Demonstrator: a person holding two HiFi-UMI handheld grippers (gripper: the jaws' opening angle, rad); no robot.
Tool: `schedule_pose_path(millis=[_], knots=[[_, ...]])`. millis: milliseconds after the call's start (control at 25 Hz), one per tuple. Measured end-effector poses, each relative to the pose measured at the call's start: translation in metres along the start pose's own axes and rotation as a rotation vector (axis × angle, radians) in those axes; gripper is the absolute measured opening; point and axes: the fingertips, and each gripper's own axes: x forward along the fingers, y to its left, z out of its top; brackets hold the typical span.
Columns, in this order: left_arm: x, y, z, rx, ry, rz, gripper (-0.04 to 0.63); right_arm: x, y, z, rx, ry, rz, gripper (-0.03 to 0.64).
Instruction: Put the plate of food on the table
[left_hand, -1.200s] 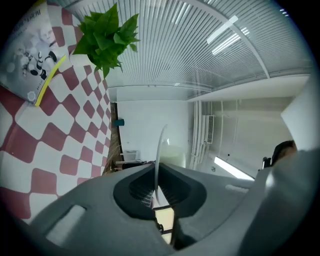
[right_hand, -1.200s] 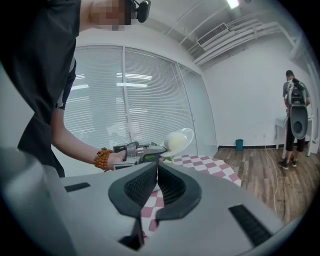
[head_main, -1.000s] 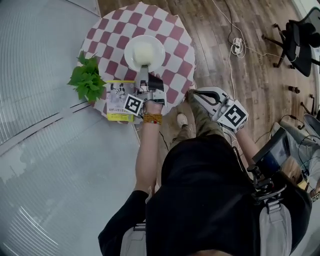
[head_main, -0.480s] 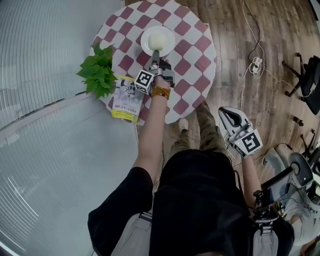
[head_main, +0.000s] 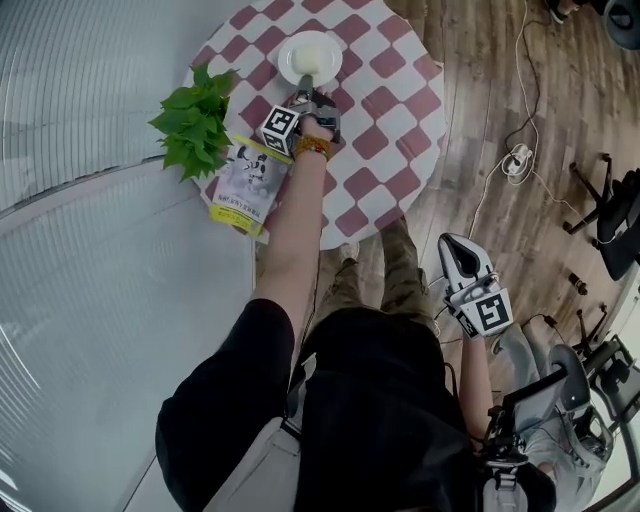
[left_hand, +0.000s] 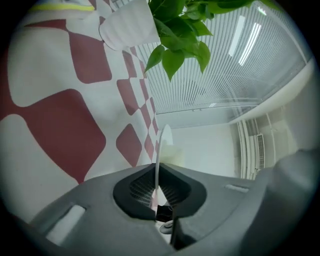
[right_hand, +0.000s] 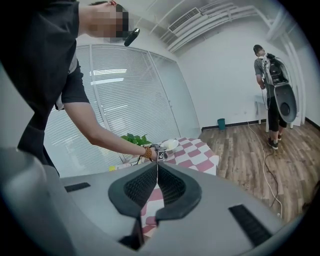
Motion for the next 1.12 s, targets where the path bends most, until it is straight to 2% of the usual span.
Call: schedule_pose_path(millis=[240, 400, 560, 760, 1120], knots=[[0.012, 0.015, -0.007, -0.033, -0.013, 0.064, 0.014, -0.007, -0.015, -0.003, 0.015, 0.008, 0.006, 0.012], [0.005, 0.033, -0.008, -0.094, -0.056, 0.107, 0.018, -0.01, -0.023, -0.002, 0.018, 0.002, 0.003, 0.012], [-0.003, 0.049, -0.011, -0.099, -0.044, 0.158, 0.018, -0.014, -0.026, -0.005, 0.027, -0.007, -0.002, 0.012], [-0.006, 0.037, -0.011, -0.078, -0.046, 0.112, 0.02, -0.018, -0.025, -0.006, 0.029, -0.01, 0.001, 0.012], [-0.021, 0.047, -0.018, -0.1, 0.032, 0.256, 0.167, -0.016, -0.01, 0.003, 0.015, -0.024, 0.033, 0.012]])
